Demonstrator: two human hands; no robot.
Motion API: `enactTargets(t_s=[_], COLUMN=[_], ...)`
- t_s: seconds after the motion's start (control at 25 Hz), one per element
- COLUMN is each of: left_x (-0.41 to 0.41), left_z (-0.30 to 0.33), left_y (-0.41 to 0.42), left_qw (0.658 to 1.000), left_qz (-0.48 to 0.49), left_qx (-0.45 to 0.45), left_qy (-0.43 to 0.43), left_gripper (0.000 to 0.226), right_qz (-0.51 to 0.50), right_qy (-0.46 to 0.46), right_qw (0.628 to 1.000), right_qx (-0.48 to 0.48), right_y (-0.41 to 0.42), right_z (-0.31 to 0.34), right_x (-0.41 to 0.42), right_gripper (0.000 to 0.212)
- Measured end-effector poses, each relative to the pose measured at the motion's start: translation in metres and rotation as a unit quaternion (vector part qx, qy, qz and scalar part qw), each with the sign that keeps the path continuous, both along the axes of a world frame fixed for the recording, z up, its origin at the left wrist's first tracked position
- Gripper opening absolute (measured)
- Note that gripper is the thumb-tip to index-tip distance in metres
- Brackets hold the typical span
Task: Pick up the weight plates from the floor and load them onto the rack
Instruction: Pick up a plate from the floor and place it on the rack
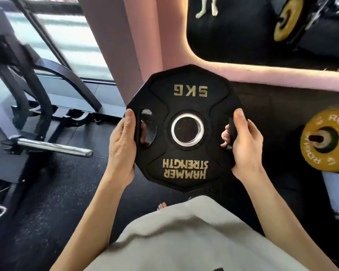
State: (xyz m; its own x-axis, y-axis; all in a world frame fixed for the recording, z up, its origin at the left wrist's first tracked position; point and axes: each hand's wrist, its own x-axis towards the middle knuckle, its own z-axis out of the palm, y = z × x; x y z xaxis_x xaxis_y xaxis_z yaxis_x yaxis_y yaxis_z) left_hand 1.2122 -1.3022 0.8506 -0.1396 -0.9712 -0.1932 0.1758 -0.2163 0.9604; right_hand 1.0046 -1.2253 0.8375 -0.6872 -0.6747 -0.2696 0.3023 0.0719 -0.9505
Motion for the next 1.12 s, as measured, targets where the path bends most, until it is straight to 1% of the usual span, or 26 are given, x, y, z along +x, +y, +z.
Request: enactTargets(t_s=[0.2,0.32,0.44,0.52,0.6,0.72,0.88,0.96,1.04,1.12], left_x=[-0.053,-0.103,-0.160,-0.193,-0.230,-0.284,-0.358,-0.401,-0.448,-0.493], left_z=[0.003,0.001,0.004,0.006,0.005,0.000,-0.004,-0.006,-0.007,-0.006], left_y=[-0.110,-0.174,-0.231,-0.261,-0.288,-0.329,-0.373,-0.397,-0.421,-0.441], left_qw=[0.998,0.996,0.993,0.990,0.989,0.981,0.953,0.936,0.913,0.881], left_qz=[-0.067,-0.093,-0.119,-0.139,-0.146,-0.190,-0.300,-0.349,-0.404,-0.471], left_qx=[0.000,-0.009,-0.004,-0.011,-0.004,-0.004,-0.022,-0.016,-0.021,-0.025], left_qy=[0.007,0.000,-0.009,-0.008,-0.030,-0.039,-0.035,-0.039,-0.041,-0.049], left_gripper=[0.040,0.041,0.041,0.043,0.045,0.037,0.030,0.027,0.027,0.032], right_qz=[-0.058,-0.088,-0.118,-0.135,-0.164,-0.212,-0.280,-0.338,-0.392,-0.452], right_qy=[-0.010,-0.018,-0.016,-0.017,-0.021,-0.018,-0.016,-0.012,-0.008,-0.011], right_qw=[0.998,0.995,0.993,0.990,0.986,0.977,0.959,0.941,0.919,0.892], right_qx=[-0.018,-0.032,-0.021,-0.026,-0.015,-0.014,-0.030,-0.029,-0.032,-0.035], right_y=[-0.089,-0.144,-0.191,-0.214,-0.234,-0.255,-0.271,-0.282,-0.294,-0.304], right_z=[-0.006,-0.012,-0.012,-0.010,-0.008,-0.007,-0.011,-0.012,-0.011,-0.008], right_x=[-0.041,-0.086,-0.134,-0.162,-0.192,-0.235,-0.282,-0.306,-0.328,-0.347], right_gripper=[0.035,0.033,0.032,0.031,0.029,0.030,0.030,0.032,0.041,0.041])
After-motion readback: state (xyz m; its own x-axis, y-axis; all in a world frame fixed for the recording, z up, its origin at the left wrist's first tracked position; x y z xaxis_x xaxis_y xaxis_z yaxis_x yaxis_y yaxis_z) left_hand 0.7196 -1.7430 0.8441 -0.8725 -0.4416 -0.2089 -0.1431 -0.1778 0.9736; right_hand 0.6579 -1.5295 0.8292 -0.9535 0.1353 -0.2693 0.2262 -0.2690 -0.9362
